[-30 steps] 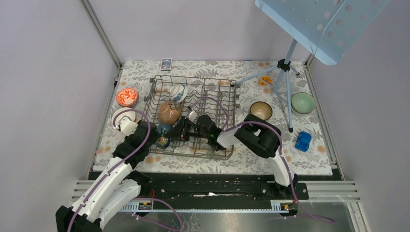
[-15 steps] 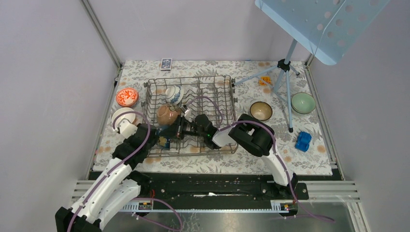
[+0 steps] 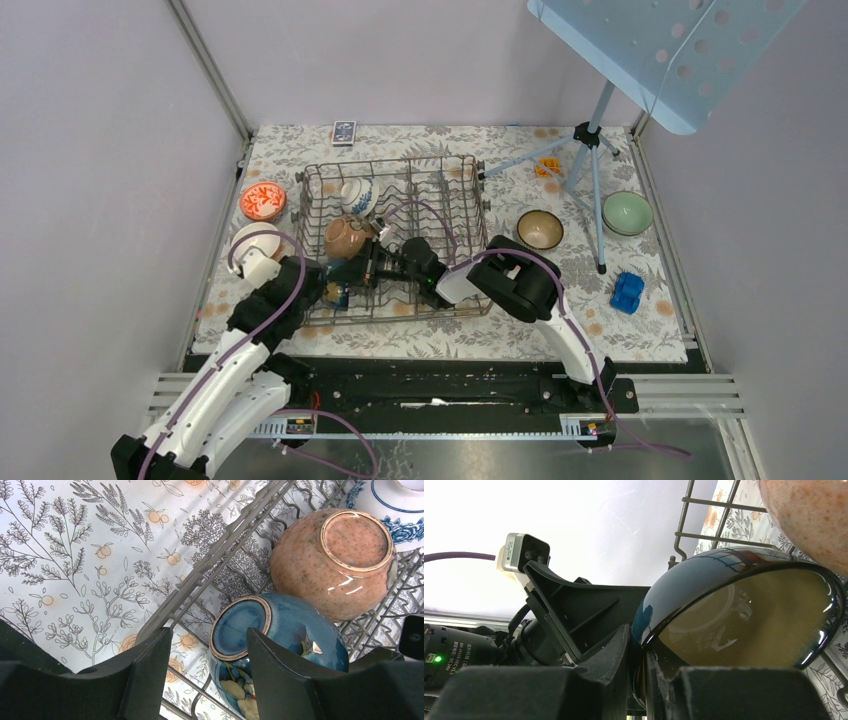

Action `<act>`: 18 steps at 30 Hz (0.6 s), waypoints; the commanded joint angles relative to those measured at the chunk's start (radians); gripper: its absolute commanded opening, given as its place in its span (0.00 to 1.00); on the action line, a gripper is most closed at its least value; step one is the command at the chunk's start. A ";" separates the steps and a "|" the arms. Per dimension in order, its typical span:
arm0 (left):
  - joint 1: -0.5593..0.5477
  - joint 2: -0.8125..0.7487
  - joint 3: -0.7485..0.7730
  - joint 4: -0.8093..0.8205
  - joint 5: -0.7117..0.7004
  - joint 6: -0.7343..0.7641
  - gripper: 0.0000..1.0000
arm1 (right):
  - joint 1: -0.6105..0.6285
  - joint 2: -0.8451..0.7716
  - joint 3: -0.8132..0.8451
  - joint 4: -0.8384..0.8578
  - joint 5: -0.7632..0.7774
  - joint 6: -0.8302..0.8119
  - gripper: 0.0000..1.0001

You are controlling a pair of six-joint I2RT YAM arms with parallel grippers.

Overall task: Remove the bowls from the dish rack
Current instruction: Pick up the bowl from the dish rack.

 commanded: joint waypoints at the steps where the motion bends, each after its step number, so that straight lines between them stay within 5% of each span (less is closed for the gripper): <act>1: -0.012 -0.010 0.066 0.000 0.023 -0.013 0.62 | 0.012 -0.007 0.067 0.146 -0.044 0.045 0.00; 18: -0.013 -0.017 0.312 -0.084 0.003 0.051 0.84 | 0.012 -0.095 0.086 0.182 -0.104 0.062 0.00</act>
